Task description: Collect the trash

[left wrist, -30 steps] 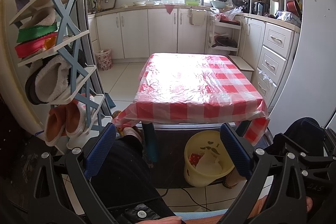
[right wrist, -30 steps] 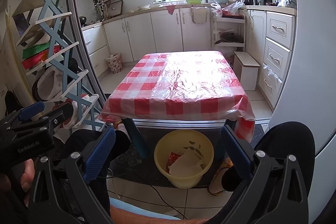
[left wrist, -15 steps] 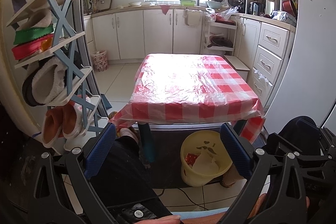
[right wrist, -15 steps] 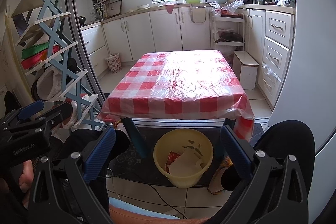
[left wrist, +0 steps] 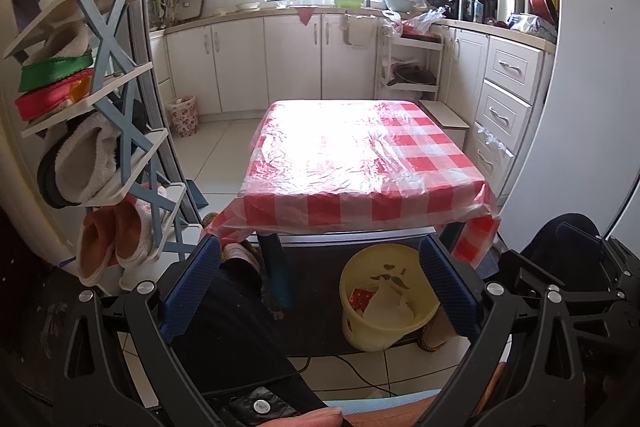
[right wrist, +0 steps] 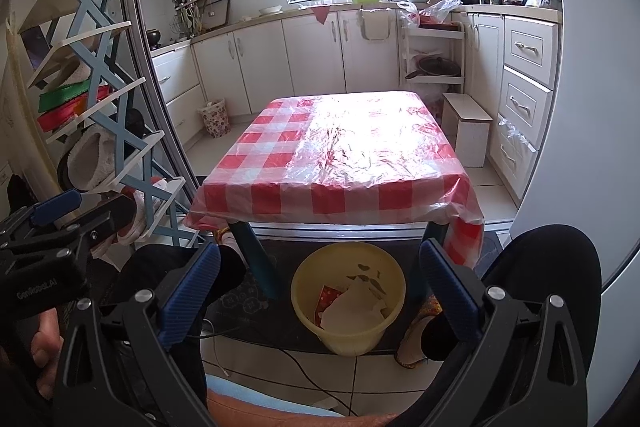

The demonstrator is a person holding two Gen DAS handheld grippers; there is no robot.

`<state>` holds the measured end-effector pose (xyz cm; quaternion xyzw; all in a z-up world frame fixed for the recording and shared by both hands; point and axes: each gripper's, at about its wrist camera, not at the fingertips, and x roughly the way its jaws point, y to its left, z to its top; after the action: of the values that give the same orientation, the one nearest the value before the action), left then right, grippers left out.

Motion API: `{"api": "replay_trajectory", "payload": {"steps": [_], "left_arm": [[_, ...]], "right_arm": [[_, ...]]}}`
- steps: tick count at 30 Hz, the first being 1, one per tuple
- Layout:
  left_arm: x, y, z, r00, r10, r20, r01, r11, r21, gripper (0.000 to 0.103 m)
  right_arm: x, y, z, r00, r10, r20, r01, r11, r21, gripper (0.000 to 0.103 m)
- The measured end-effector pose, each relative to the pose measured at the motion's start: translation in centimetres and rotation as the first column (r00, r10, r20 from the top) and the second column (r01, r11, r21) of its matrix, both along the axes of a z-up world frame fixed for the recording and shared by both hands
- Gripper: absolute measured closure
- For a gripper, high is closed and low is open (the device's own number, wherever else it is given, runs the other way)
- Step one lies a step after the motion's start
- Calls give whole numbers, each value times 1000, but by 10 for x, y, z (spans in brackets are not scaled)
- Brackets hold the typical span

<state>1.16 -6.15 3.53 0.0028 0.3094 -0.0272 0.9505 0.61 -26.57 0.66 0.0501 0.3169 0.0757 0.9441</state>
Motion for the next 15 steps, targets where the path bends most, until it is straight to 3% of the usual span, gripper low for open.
{"api": "replay_trajectory", "payload": {"steps": [8,15], "left_arm": [[-2,3,5,1000,5,5,-5,1000,-25,8],[4,13,7,998,50,-36,-52,998,-36,8]], "right_arm": [[0,1,0,1000,-5,-7,5,1000,5,7],[1,3,0,1000,-3,-14,3,1000,6,7]]}}
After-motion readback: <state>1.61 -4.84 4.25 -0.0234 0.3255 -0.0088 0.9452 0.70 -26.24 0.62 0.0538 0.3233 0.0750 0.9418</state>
